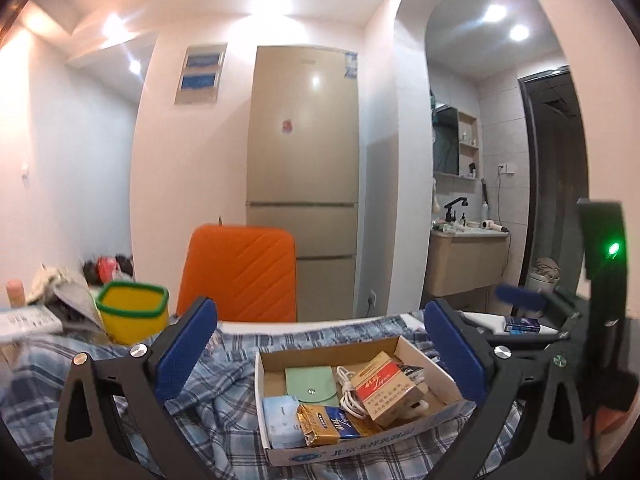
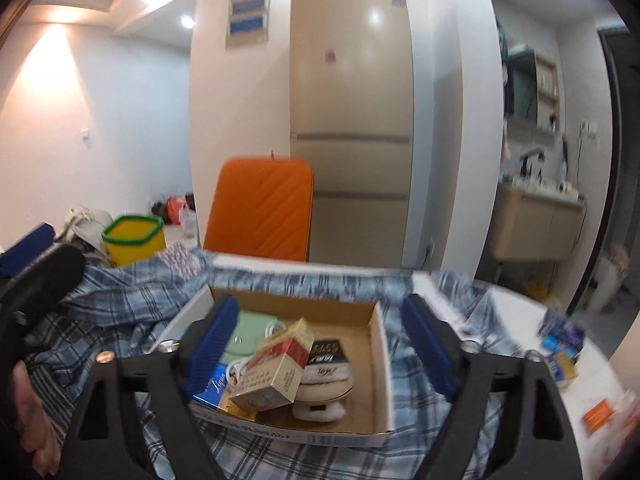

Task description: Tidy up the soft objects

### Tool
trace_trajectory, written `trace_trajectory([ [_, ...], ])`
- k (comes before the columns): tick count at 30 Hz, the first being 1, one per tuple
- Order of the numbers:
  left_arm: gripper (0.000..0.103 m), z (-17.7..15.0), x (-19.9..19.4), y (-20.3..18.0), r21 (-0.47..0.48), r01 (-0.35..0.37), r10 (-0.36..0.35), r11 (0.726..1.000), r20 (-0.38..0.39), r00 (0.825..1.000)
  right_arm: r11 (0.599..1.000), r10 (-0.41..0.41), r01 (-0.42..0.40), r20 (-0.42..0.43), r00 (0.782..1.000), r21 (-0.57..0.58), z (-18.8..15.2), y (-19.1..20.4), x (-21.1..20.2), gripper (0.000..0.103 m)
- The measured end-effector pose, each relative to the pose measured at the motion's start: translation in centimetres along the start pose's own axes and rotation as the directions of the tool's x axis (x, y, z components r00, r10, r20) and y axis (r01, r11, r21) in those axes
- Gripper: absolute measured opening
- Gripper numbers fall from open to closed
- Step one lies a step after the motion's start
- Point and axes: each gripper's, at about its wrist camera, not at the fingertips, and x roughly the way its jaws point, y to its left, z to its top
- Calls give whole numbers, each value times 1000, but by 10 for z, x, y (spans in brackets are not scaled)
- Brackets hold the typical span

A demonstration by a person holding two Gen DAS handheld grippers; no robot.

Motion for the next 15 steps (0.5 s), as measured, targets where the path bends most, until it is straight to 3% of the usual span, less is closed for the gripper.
trace_trajectory([
  [8, 103, 15, -46, 2, 4, 21, -21, 1000, 86, 996, 998, -21, 12, 149, 989, 65, 9, -13, -73, 92],
  [10, 103, 18, -50, 2, 8, 31, -32, 999, 85, 996, 999, -25, 15, 200, 980, 52, 9, -13, -93, 103],
  [15, 103, 16, -63, 2, 20, 35, -37, 999, 94, 995, 999, -31, 17, 291, 956, 51, 5, -15, -131, 103],
])
